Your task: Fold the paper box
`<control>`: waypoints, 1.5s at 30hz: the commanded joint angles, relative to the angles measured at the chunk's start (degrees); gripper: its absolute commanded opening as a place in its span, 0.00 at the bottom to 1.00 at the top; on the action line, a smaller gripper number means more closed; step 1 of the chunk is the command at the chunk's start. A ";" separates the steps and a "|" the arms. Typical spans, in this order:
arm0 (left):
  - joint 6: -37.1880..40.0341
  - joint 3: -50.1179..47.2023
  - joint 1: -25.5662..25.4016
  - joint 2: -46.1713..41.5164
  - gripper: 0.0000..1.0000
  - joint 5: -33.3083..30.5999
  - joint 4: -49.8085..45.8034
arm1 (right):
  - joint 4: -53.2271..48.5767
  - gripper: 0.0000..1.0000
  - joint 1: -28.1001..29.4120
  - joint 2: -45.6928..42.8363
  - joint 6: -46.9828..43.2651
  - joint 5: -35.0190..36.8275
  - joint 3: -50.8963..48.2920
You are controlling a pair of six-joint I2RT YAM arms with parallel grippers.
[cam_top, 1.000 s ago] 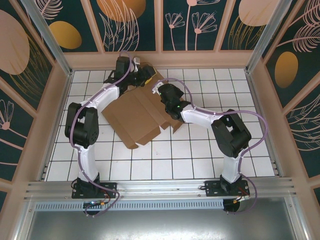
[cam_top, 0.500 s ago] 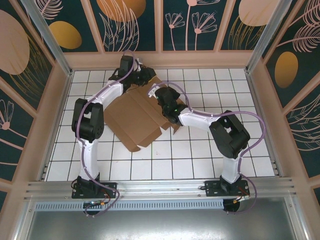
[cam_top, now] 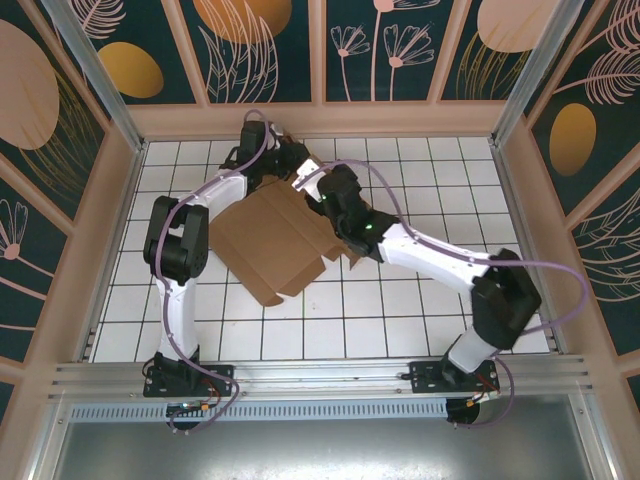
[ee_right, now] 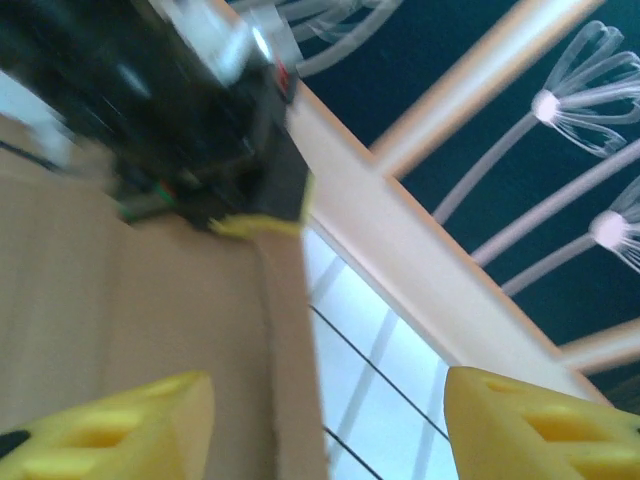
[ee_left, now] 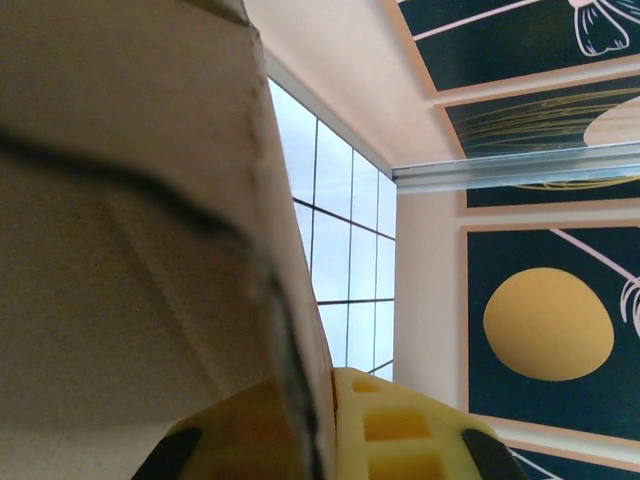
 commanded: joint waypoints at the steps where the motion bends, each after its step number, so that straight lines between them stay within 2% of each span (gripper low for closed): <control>1: -3.36 -2.70 0.35 -0.92 0.00 0.33 11.58 | -12.73 0.52 0.81 -2.39 17.23 -21.68 -0.29; 2: -4.00 -3.62 0.32 -1.01 0.00 0.34 13.50 | -12.72 0.47 1.31 -2.48 19.65 -25.64 -1.80; 5: -5.47 -5.64 0.36 -1.39 0.00 0.36 17.62 | -10.85 0.36 3.88 0.09 23.94 -26.19 -6.31; 9: -7.14 -6.82 0.44 -1.21 0.00 1.27 20.79 | -11.66 0.12 6.68 9.46 29.70 -26.06 -6.04; 13: -7.50 -8.59 0.43 -1.89 0.00 0.60 21.93 | -10.68 0.01 6.95 17.41 35.34 -27.51 -3.47; 18: -6.02 -11.15 1.00 -4.02 0.00 -0.91 20.32 | -16.74 0.00 5.52 23.06 39.40 -24.91 -1.16; 21: -4.50 -14.42 0.99 -6.52 0.00 -4.47 18.93 | -19.14 0.00 4.63 23.81 40.20 -24.80 -3.12; 26: -3.30 -19.74 1.13 -10.13 0.00 -7.68 19.49 | -23.56 0.00 3.64 21.61 40.96 -21.15 -6.92; 32: -1.68 -23.24 1.16 -13.48 0.00 -9.31 19.48 | -27.42 0.00 -0.76 17.23 41.70 -19.67 -10.72; 36: -0.31 -25.92 1.18 -15.68 0.00 -12.85 17.52 | -30.44 0.00 -4.56 17.31 41.19 -19.60 -10.71; 40: -0.92 -28.78 1.23 -16.57 0.00 -13.69 17.53 | -31.60 0.00 -6.55 17.07 40.53 -16.98 -10.56; 45: -1.63 -32.37 1.22 -19.48 0.00 -18.07 17.75 | -32.78 0.00 -8.62 17.97 36.93 -13.09 -8.21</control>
